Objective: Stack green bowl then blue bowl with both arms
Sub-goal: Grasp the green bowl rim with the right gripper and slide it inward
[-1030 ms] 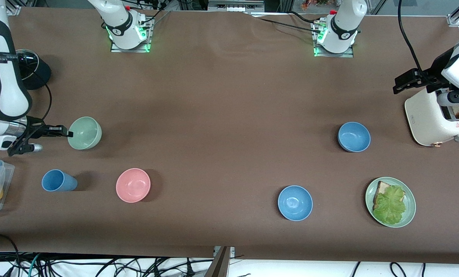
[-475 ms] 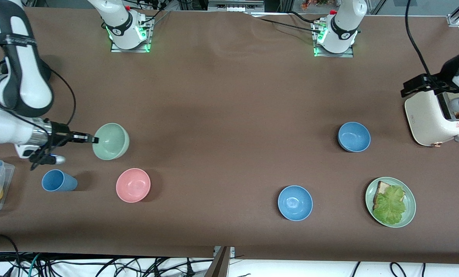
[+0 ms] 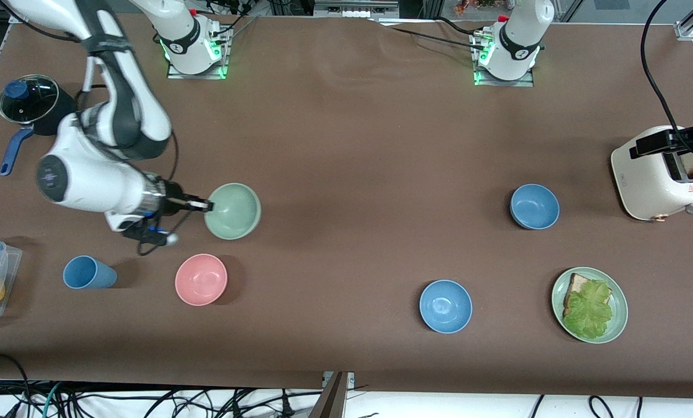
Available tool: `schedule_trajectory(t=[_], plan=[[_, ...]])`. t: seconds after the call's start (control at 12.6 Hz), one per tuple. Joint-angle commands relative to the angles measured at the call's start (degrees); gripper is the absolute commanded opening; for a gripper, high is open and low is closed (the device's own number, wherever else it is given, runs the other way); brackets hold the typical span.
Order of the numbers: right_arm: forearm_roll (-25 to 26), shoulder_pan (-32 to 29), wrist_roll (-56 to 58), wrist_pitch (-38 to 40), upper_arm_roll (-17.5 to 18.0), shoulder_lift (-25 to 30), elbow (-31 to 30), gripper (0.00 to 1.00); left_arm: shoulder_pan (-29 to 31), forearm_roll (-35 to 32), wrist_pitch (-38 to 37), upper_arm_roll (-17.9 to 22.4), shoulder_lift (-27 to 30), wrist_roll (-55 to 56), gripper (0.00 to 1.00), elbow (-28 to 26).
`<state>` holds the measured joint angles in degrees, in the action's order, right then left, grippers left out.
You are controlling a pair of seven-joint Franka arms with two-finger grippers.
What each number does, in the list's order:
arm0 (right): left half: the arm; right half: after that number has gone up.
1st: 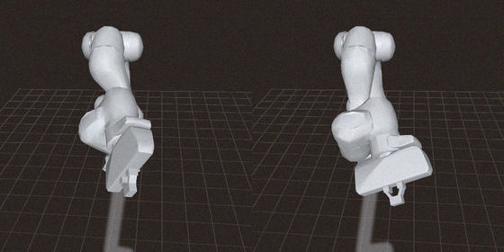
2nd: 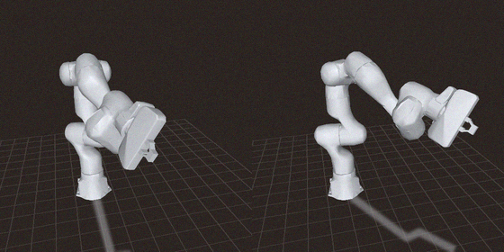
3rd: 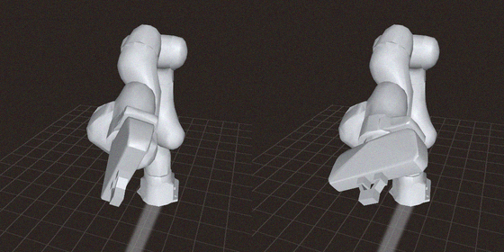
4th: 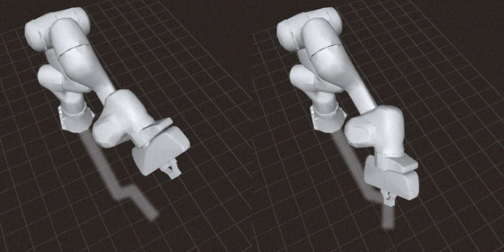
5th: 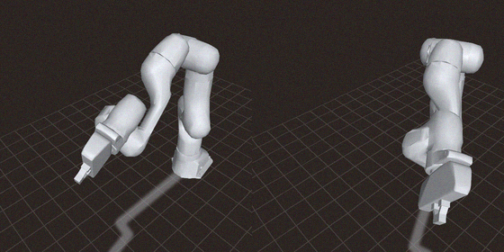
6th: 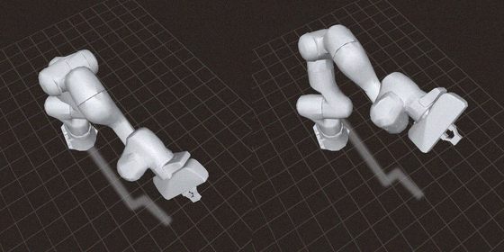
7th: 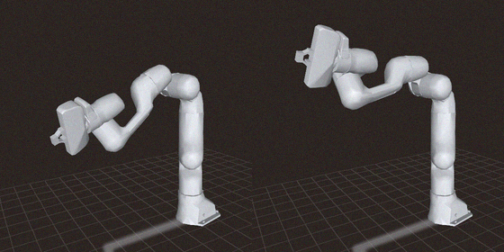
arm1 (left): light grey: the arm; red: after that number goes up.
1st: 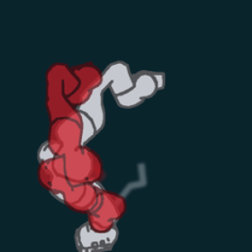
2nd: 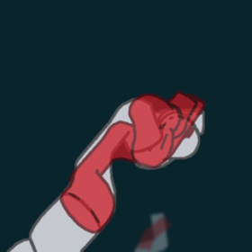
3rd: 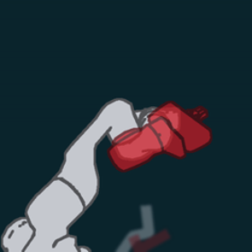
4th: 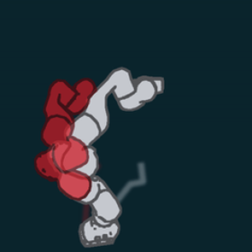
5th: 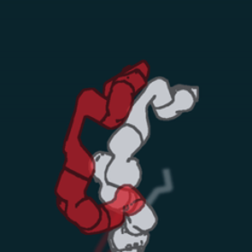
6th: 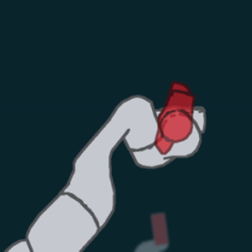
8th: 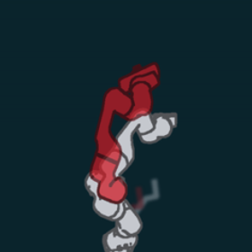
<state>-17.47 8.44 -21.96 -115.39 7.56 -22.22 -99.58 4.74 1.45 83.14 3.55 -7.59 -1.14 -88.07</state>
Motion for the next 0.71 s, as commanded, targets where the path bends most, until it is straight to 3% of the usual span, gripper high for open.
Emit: schedule_trajectory(t=[0.0,0.08,0.32,0.63], plan=[[1.0,6.5,-9.7,-3.3,-0.4,-1.1,0.5,0.00,0.0,0.1,-0.9,-0.6,-5.6,-0.5,1.00,1.3],[1.0,9.1,-12.0,-4.5,-0.4,-1.9,0.8,0.00,0.1,0.1,-1.3,-0.2,-9.2,-1.0,1.00,1.9],[1.0,16.6,-19.8,-7.4,-0.4,-5.5,2.9,0.00,1.4,-1.4,-0.5,-0.2,-10.9,-3.6,1.00,-0.8],[0.9,22.8,-25.0,-12.7,-0.4,-10.1,4.8,0.00,1.3,-1.3,16.2,-0.5,-10.0,-3.6,1.00,-17.0]])
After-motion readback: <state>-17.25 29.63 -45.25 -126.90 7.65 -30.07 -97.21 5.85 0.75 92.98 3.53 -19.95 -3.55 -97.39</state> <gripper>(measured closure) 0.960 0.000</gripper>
